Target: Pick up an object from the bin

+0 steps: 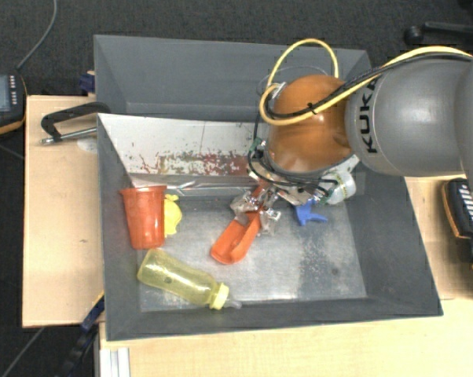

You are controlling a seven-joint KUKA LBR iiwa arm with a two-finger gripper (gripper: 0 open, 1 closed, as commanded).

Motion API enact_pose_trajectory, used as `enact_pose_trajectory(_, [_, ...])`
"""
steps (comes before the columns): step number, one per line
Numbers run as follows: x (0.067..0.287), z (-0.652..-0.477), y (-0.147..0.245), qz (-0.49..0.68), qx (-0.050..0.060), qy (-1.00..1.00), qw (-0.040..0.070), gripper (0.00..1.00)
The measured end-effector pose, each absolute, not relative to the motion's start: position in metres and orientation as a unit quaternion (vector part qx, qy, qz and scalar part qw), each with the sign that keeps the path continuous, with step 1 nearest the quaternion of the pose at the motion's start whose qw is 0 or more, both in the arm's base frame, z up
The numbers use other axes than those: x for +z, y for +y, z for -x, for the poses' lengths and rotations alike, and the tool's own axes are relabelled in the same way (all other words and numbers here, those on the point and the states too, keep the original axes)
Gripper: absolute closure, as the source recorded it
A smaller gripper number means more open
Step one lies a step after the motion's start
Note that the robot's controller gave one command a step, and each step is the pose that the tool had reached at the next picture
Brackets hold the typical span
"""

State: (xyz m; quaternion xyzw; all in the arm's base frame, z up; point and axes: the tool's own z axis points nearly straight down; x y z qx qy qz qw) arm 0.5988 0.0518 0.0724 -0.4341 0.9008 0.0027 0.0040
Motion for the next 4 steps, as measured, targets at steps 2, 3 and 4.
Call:
enact_pose_trajectory(2, [0.140,-0.584,0.053,0.422,0.003,0.907,0.007,1.00])
enact_pose_trajectory(3, [0.140,-0.584,0.053,0.422,0.003,0.907,0.007,1.00])
enact_pose_trajectory(4, [0.281,-0.569,0.048,0.414,0.003,0.910,0.011,1.00])
